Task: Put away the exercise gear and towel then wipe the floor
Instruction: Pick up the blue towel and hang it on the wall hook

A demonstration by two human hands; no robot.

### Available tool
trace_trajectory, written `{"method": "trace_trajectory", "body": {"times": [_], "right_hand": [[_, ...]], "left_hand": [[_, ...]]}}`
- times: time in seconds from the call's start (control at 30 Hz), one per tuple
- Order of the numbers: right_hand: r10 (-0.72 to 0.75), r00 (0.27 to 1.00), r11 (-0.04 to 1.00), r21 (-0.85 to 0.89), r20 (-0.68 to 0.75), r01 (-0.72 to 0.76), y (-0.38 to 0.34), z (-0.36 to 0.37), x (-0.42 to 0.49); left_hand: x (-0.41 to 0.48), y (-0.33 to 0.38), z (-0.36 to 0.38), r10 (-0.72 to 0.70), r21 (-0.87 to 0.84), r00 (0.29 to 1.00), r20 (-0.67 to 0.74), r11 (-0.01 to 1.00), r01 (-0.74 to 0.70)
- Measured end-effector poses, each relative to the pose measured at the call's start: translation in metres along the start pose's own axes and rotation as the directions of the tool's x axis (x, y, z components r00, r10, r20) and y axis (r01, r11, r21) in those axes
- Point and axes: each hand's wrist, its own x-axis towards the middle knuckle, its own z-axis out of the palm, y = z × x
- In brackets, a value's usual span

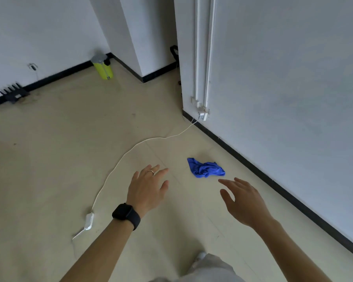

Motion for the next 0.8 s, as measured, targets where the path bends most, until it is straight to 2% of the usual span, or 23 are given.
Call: {"method": "trace_trajectory", "body": {"times": [0.23,0.43,0.63,0.8], "right_hand": [[0.093,0.995,0.996,0.006,0.034,-0.094,-0.005,0.006,0.117],[0.240,0.967,0.969,0.032,0.089,-0.244,-0.003,0.043,0.214],[0.478,0.861,0.862,0.094,0.174,-0.498,-0.003,0.080,0.311],[0.545,0.789,0.803,0.092,0.285,-0.589,0.028,0.129,0.393]], "left_hand": [[0.152,-0.026,0.009,0.120,0.019,0.989,0.087,0.992,-0.122],[0.296,-0.056,0.044,0.293,0.037,0.931,0.216,0.951,-0.308],[0.442,-0.071,0.084,0.442,0.024,0.817,0.369,0.875,-0.484],[0.530,-0.076,0.150,0.416,0.022,0.773,0.478,0.875,-0.484]]}}
